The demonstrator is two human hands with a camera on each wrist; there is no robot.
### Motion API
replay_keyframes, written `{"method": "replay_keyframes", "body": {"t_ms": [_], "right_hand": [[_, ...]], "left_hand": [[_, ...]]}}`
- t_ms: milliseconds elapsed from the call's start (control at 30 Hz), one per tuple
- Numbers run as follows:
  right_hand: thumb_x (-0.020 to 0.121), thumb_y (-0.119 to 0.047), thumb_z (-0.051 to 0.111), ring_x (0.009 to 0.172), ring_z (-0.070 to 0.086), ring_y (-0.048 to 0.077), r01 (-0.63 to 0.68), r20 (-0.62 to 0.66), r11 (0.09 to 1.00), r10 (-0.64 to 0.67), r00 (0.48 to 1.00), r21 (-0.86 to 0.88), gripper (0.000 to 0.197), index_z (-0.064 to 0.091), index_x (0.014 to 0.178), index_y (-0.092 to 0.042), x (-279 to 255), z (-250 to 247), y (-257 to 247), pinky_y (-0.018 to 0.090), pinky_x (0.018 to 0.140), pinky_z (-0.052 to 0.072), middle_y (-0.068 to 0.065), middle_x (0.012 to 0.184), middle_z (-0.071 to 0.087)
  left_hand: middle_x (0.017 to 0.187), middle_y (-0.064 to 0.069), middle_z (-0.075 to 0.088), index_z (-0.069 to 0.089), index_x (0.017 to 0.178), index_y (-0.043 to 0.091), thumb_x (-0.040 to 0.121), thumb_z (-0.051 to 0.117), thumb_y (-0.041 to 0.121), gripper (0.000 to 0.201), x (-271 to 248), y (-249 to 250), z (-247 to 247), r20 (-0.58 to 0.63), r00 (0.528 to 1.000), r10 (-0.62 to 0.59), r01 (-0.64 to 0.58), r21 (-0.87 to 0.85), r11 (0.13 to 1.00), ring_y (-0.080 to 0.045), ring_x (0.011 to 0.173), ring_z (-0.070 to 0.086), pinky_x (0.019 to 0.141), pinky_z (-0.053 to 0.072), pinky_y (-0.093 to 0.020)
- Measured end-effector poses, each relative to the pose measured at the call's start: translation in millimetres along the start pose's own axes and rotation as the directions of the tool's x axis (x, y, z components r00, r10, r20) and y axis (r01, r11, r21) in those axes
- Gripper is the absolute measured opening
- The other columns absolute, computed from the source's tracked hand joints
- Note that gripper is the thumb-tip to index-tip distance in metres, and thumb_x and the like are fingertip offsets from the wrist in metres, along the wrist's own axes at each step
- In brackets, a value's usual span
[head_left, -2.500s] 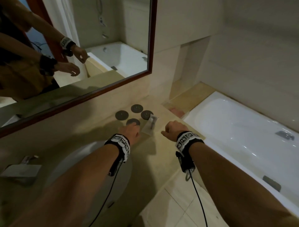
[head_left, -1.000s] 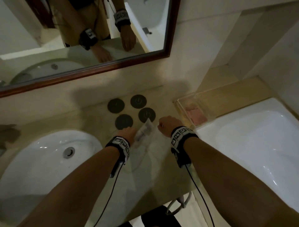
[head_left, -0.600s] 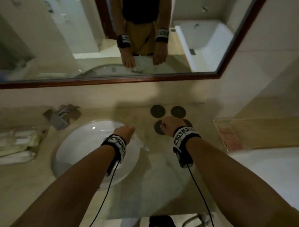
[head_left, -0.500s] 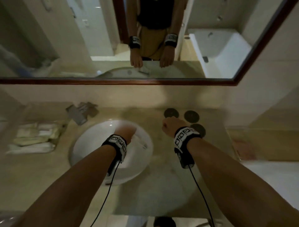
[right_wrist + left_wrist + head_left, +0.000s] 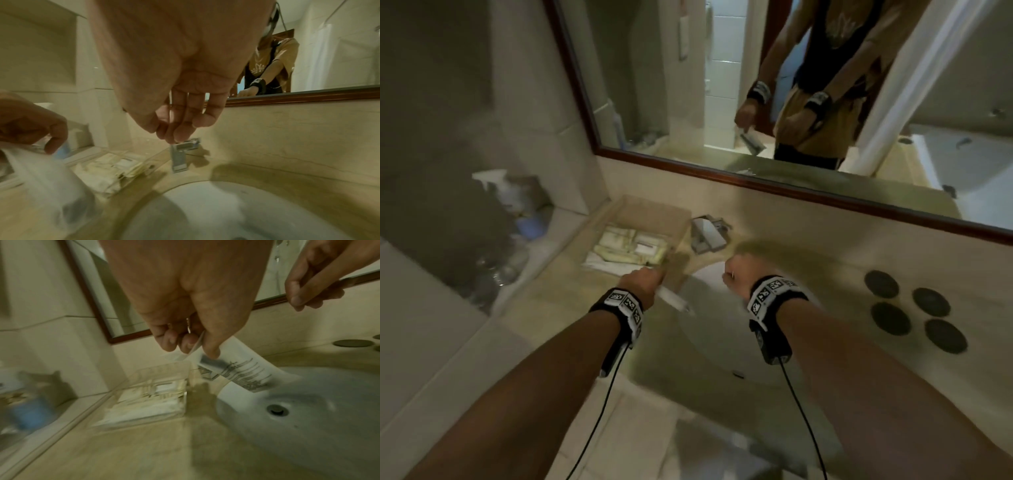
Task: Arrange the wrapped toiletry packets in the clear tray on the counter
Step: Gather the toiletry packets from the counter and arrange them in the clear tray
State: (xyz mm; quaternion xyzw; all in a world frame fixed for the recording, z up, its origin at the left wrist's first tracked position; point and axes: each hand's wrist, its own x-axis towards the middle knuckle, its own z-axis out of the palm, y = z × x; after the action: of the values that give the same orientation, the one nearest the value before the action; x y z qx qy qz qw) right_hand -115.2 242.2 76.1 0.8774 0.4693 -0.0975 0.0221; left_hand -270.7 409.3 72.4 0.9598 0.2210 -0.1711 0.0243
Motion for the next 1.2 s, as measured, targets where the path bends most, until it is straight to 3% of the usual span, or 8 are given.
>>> {"method": "replay_keyframes", "body": {"t_ms": [100, 300, 600, 767, 933, 1033, 1100, 1200], "right_hand": [[0.093, -0.029, 0.043, 0.087, 0.063, 0.029, 0.068, 0.006, 0.998, -0.068, 0.998, -0.012, 0.024, 0.055, 0.079, -0.013, 19.8, -0.9, -50.3, 0.034, 0.073, 0.052, 0.009, 0.091, 0.067], [0.093, -0.026, 0.042, 0.078, 0.064, 0.028, 0.091, 0.077, 0.996, -0.092, 0.993, 0.016, 0.028, 0.061, 0.081, -0.009, 48.1, -6.3, -106.2, 0.031, 0.063, 0.05, 0.009, 0.084, 0.065], [0.093, -0.025, 0.044, 0.071, 0.06, 0.028, 0.116, 0.081, 0.992, -0.12, 0.989, 0.047, 0.027, 0.048, 0.068, -0.015, 118.6, -11.6, -129.6, 0.036, 0.066, 0.053, 0.008, 0.075, 0.057], [0.095, -0.023, 0.047, 0.071, 0.059, 0.027, 0.112, 0.078, 0.989, -0.119, 0.99, 0.095, 0.023, 0.062, 0.086, -0.008, 159.4, -12.5, -131.1, 0.029, 0.059, 0.046, 0.009, 0.081, 0.061], [0.094, -0.023, 0.046, 0.07, 0.057, 0.027, 0.094, 0.073, 0.987, -0.104, 0.992, 0.133, 0.022, 0.055, 0.078, -0.011, 196.1, -19.8, -122.7, 0.029, 0.059, 0.041, 0.007, 0.076, 0.056], [0.094, -0.023, 0.044, 0.07, 0.055, 0.028, 0.033, 0.123, 0.986, -0.053, 0.991, 0.162, 0.027, 0.049, 0.07, -0.013, 210.9, -18.9, -117.6, 0.031, 0.061, 0.042, 0.008, 0.07, 0.051], [0.096, -0.023, 0.043, 0.071, 0.054, 0.029, 0.002, 0.136, 0.985, -0.026, 0.99, 0.171, 0.029, 0.054, 0.075, -0.006, 217.1, -17.3, -115.6, 0.031, 0.062, 0.041, 0.008, 0.068, 0.049], [0.098, -0.025, 0.043, 0.081, 0.06, 0.029, 0.018, 0.13, 0.991, -0.035, 0.991, 0.133, 0.03, 0.063, 0.093, -0.004, 225.4, -10.6, -111.8, 0.031, 0.067, 0.044, 0.011, 0.086, 0.061]], "left_hand": [[0.114, -0.014, 0.06, 0.045, 0.117, 0.014, 0.087, 0.046, 0.006, 0.03, -15.8, -46.8, 9.6, 0.007, 0.999, -0.035, 0.035, -0.008, 0.999, -0.034, 0.104, 0.06, 0.081, 0.05, -0.042], [0.12, -0.011, 0.057, 0.045, 0.119, 0.015, 0.089, 0.046, 0.01, 0.031, -25.8, -107.6, 21.0, -0.018, 0.994, -0.111, 0.11, -0.055, 0.992, -0.032, 0.109, 0.058, 0.085, 0.048, -0.039], [0.115, -0.011, 0.059, 0.046, 0.113, 0.016, 0.088, 0.045, 0.011, 0.025, 7.2, -158.4, 13.0, -0.025, 0.99, -0.142, 0.14, -0.085, 0.987, -0.032, 0.104, 0.06, 0.081, 0.048, -0.039], [0.11, -0.015, 0.059, 0.045, 0.111, 0.013, 0.088, 0.046, 0.008, 0.024, 42.7, -178.1, -8.9, 0.004, 0.988, -0.157, 0.157, -0.073, 0.985, -0.034, 0.098, 0.06, 0.077, 0.049, -0.04], [0.104, -0.018, 0.061, 0.044, 0.11, 0.012, 0.085, 0.044, 0.005, 0.026, 79.0, -191.6, -24.0, -0.017, 0.991, -0.133, 0.131, -0.091, 0.987, -0.036, 0.092, 0.06, 0.071, 0.048, -0.039], [0.108, -0.02, 0.059, 0.038, 0.127, 0.015, 0.088, 0.041, 0.009, 0.039, 96.5, -197.5, -20.8, -0.007, 0.993, -0.116, 0.114, -0.103, 0.988, -0.038, 0.095, 0.059, 0.073, 0.048, -0.04], [0.112, -0.02, 0.057, 0.032, 0.138, 0.017, 0.09, 0.041, 0.01, 0.05, 107.9, -200.8, -15.3, 0.003, 0.994, -0.108, 0.107, -0.112, 0.988, -0.038, 0.098, 0.059, 0.078, 0.049, -0.041], [0.125, -0.019, 0.053, 0.025, 0.146, 0.02, 0.092, 0.042, 0.01, 0.058, 127.1, -204.4, -7.9, 0.043, 0.996, -0.084, 0.087, -0.08, 0.993, -0.036, 0.107, 0.057, 0.085, 0.048, -0.04]]}}
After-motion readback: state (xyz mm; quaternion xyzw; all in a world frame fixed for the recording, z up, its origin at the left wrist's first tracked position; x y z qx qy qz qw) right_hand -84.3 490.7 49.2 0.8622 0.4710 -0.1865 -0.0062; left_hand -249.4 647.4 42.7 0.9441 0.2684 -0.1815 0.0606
